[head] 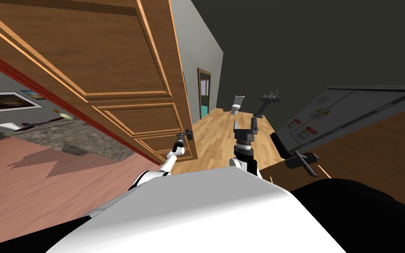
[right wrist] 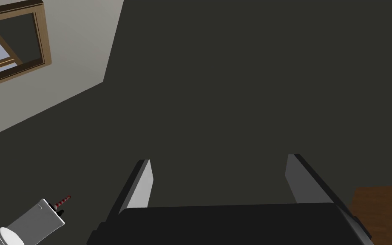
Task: Push the door open
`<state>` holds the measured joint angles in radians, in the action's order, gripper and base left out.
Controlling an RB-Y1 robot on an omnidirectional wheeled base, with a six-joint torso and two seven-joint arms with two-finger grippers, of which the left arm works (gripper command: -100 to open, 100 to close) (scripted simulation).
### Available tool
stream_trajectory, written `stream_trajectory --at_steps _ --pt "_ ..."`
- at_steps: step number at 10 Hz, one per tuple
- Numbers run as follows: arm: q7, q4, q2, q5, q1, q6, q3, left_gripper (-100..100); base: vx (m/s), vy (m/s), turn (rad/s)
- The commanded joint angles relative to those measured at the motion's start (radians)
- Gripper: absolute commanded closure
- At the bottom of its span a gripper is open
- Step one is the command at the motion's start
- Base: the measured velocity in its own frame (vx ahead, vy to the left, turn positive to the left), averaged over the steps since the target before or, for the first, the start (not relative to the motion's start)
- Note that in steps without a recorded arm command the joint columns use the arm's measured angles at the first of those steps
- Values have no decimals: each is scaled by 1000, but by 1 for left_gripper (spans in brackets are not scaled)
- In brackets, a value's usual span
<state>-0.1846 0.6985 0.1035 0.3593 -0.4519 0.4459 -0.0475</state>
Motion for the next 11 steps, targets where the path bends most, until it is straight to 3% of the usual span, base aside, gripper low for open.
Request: stream_trajectory --at_steps 1,11 --pt "-7 0 14 7 0 4 23 100 199 -125 83" --pt "-44 -20 54 46 3 15 130 100 177 -129 73"
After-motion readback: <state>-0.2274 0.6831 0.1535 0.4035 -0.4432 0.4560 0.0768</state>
